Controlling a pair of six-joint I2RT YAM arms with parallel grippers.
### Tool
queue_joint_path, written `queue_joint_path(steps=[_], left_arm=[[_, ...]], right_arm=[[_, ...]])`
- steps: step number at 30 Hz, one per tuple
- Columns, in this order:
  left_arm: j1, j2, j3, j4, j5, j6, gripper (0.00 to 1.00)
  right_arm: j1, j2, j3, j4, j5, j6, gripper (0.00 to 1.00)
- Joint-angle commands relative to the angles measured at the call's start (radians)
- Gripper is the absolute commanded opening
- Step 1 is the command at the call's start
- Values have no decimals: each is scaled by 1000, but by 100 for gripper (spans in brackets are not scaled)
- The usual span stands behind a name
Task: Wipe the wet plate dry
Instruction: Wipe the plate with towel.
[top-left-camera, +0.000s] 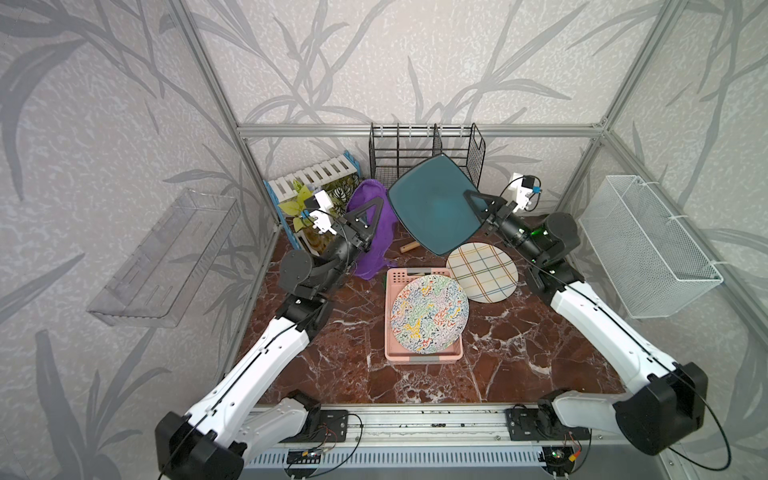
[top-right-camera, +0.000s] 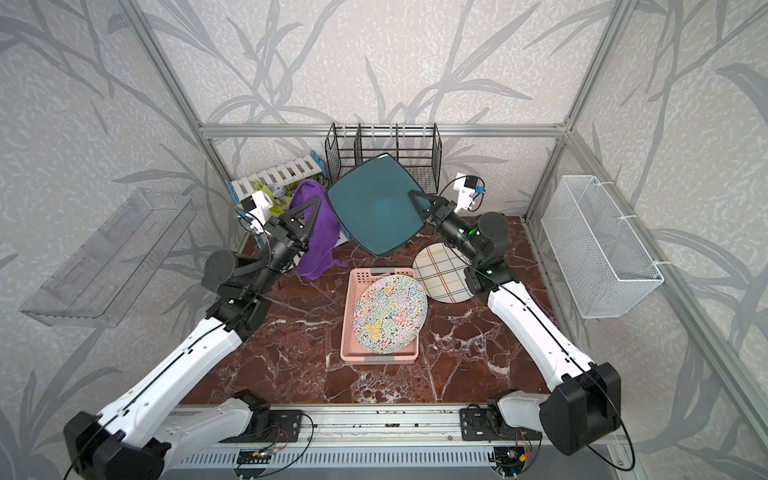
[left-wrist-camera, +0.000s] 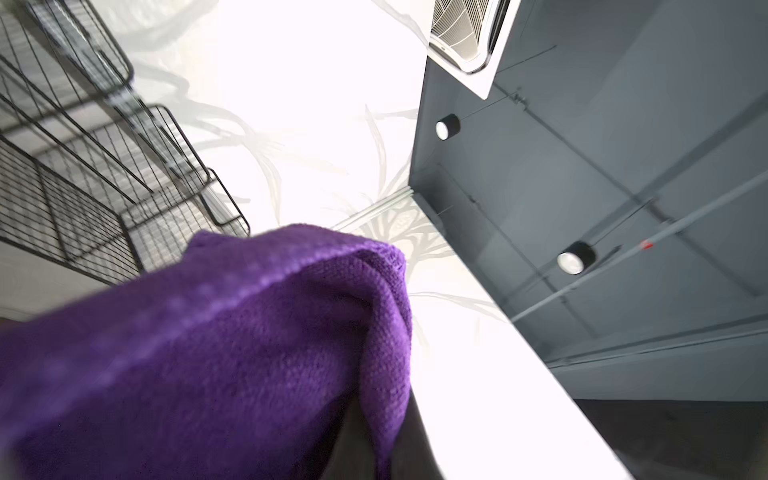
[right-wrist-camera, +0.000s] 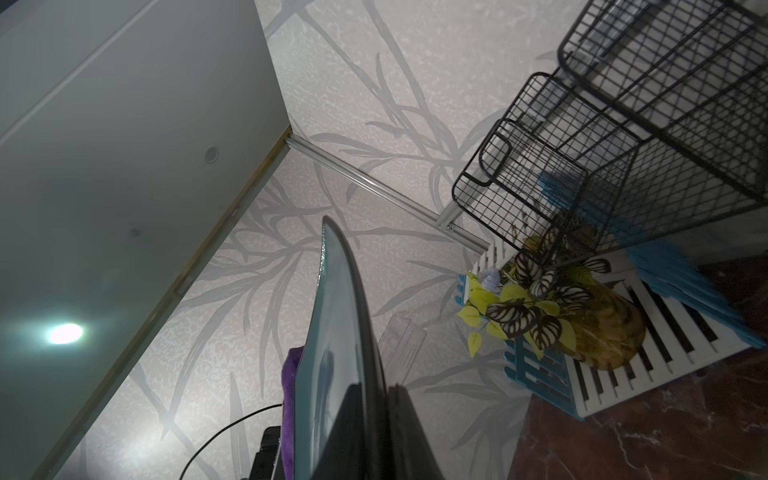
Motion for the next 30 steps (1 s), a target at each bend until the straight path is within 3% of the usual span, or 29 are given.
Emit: queue_joint_path(steps=[1, 4, 7, 12, 25, 30], left_arm=[[6, 1, 29, -222, -11, 259, 0], [4, -5, 42, -248, -21, 348, 0], [-30, 21, 117, -365, -43, 514, 0], [-177, 190, 252, -577, -73, 739, 0], [-285, 543, 528, -724, 92, 822, 0], [-267, 520, 561, -636, 185, 747, 0]], right_arm=[[7, -71, -38, 6, 56, -25, 0], [6, -112, -69, -88, 127, -58, 0], [5, -149, -84, -204, 188, -127, 0], [11, -118, -67, -154, 75, -116, 0], [67, -118, -57, -135, 113, -83, 0], [-24, -150, -134, -152, 200, -39, 0]])
